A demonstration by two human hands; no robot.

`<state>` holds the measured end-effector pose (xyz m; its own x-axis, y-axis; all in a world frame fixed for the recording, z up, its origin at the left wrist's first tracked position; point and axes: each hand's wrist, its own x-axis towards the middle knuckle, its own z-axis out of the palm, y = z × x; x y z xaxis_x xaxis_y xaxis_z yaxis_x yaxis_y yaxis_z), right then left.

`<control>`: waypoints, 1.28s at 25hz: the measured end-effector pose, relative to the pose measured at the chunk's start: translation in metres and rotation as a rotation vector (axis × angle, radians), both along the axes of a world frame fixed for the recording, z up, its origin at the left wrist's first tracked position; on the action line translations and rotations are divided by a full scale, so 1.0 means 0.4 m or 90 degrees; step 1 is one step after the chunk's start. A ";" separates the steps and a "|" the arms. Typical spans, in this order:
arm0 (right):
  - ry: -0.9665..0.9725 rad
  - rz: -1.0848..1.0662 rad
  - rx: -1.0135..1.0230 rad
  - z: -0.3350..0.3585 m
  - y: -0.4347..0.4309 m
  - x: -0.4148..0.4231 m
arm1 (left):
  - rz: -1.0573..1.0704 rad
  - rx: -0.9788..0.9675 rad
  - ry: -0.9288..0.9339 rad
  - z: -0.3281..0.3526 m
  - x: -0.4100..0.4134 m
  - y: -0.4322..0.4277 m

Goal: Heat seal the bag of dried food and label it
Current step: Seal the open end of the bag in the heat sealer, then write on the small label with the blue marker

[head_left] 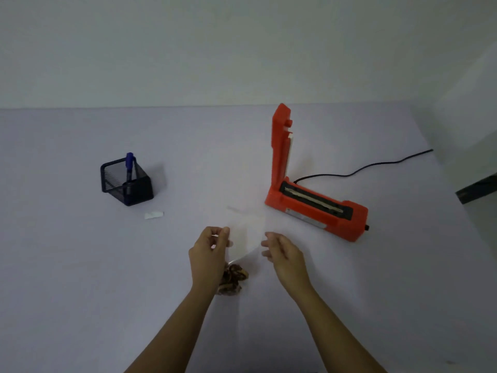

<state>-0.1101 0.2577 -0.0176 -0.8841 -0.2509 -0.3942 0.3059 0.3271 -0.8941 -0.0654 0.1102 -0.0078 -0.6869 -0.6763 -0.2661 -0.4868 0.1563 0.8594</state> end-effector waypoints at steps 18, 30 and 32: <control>0.002 0.006 0.062 -0.142 -0.242 0.025 | -0.109 -0.051 -0.099 -0.125 0.091 -0.273; 0.123 0.001 0.183 -0.130 -0.275 0.052 | -0.108 -0.128 -0.122 -0.147 0.082 -0.275; 0.121 -0.005 0.175 -0.123 -0.271 0.053 | -0.099 -0.098 -0.113 -0.140 0.084 -0.281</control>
<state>-0.0891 0.1493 -0.0667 -0.9498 -0.1504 -0.2743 0.1460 0.5622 -0.8140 -0.0319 -0.0021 -0.0638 -0.7376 -0.6076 -0.2945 -0.5877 0.3628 0.7232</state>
